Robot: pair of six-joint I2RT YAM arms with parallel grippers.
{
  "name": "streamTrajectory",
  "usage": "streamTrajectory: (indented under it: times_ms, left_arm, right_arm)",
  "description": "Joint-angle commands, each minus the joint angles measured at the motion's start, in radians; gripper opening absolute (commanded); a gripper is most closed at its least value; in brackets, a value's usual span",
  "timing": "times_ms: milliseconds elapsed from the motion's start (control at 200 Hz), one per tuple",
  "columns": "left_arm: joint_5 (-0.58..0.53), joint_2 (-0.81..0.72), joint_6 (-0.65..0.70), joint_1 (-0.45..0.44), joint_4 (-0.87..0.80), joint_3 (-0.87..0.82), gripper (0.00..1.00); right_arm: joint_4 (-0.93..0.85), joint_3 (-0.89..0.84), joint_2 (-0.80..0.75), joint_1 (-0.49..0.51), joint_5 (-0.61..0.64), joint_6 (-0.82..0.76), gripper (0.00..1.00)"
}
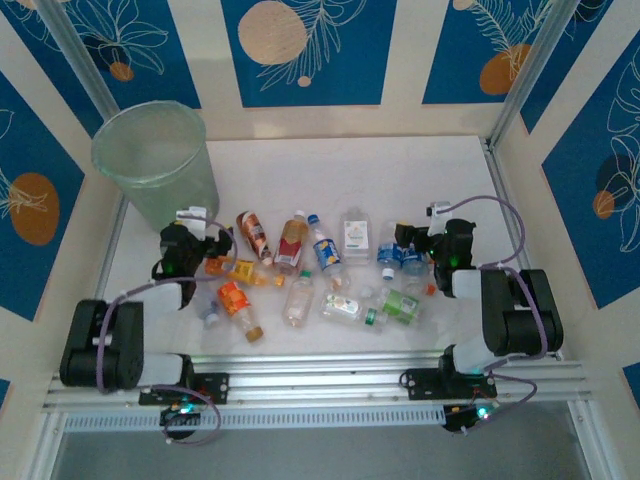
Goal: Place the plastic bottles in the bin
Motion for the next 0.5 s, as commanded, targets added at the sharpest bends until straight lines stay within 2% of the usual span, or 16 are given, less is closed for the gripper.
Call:
streamTrajectory:
  times_ms: [0, 155, 285, 385, 495]
  left_arm:
    - [-0.005, -0.133, -0.021, 0.001, -0.118, 0.018, 0.99]
    - [-0.021, -0.328, -0.086, -0.007, -0.312, 0.057, 0.99]
    - [-0.038, -0.460, -0.199, -0.009, -0.511, 0.166, 0.99]
    - [-0.116, -0.498, -0.315, -0.009, -0.717, 0.319, 1.00]
    - [-0.202, -0.464, -0.425, -0.008, -0.954, 0.531, 1.00]
  right_arm:
    - [-0.064, 0.029, -0.069, 0.006, 0.043, 0.022, 0.99]
    - [-0.122, 0.037, -0.134, 0.006, 0.097, 0.043, 0.99]
    - [-0.150, 0.031, -0.186, 0.007, 0.137, 0.052, 0.99]
    - [-0.166, 0.023, -0.228, 0.007, 0.170, 0.057, 0.99]
    - [-0.202, 0.024, -0.273, 0.007, 0.189, 0.075, 0.99]
